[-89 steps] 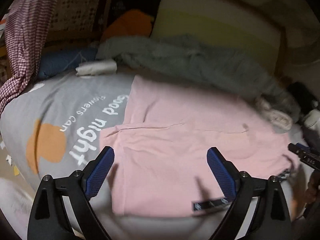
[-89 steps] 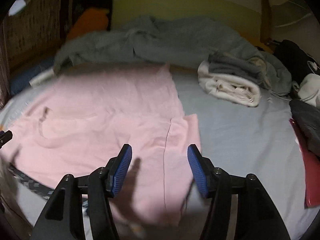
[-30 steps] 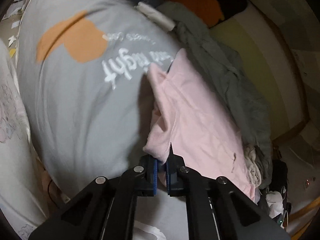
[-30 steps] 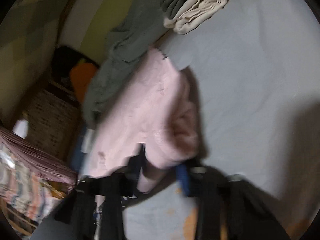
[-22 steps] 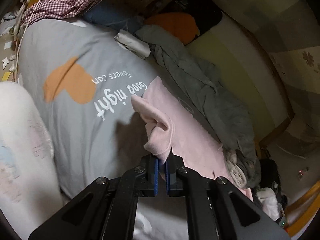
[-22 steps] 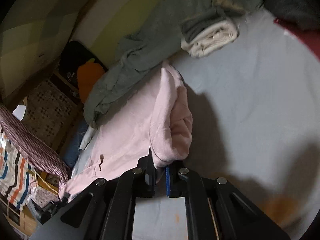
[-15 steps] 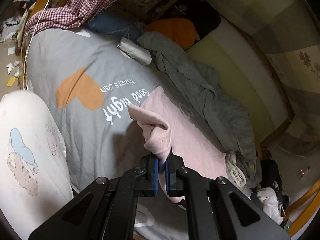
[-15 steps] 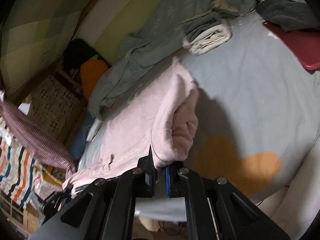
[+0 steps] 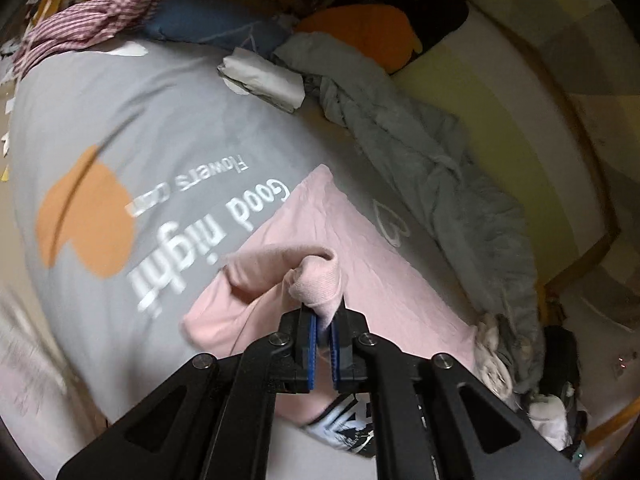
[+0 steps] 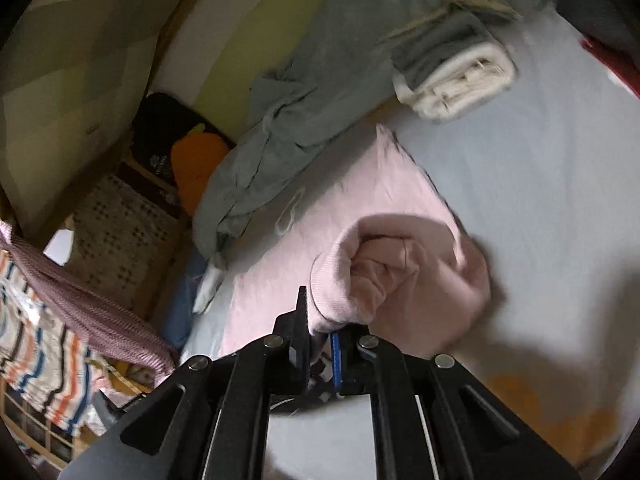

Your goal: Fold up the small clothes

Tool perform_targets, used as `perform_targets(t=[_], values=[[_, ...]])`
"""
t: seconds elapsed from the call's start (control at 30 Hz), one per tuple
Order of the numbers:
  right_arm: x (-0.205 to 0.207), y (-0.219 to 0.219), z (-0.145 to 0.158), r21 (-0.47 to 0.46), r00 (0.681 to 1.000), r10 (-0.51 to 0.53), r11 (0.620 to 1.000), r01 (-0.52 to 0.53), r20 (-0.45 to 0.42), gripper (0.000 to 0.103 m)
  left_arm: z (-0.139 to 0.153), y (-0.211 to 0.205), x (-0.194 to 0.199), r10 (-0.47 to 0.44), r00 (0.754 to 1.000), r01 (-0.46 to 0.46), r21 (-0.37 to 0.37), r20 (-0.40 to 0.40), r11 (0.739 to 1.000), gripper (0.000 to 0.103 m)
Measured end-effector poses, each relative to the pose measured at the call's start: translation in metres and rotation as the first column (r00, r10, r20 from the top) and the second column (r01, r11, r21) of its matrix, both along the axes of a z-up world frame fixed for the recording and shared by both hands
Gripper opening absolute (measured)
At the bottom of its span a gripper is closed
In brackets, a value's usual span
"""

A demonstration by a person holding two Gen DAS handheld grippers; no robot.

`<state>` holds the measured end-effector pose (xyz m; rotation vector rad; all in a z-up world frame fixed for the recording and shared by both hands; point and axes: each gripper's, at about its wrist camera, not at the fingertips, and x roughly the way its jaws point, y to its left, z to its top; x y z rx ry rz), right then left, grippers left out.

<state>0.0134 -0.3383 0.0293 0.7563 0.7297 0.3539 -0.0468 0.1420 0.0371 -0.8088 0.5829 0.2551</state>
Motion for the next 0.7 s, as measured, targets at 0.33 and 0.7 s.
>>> perform_targets(t=[0.33, 0.7], values=[[0.087, 0.018, -0.040, -0.025, 0.991, -0.034, 0.999, 0.031, -0.132, 0.007, -0.034, 0.012, 0.089, -0.020, 0.990, 0.023, 0.021, -0.138, 1.000, 0.005], [0.103, 0.026, -0.040, -0.118, 0.988, -0.016, 0.993, -0.002, -0.152, 0.048, -0.008, -0.013, 0.076, -0.021, 1.000, 0.022, 0.317, -0.005, 0.948, 0.061]])
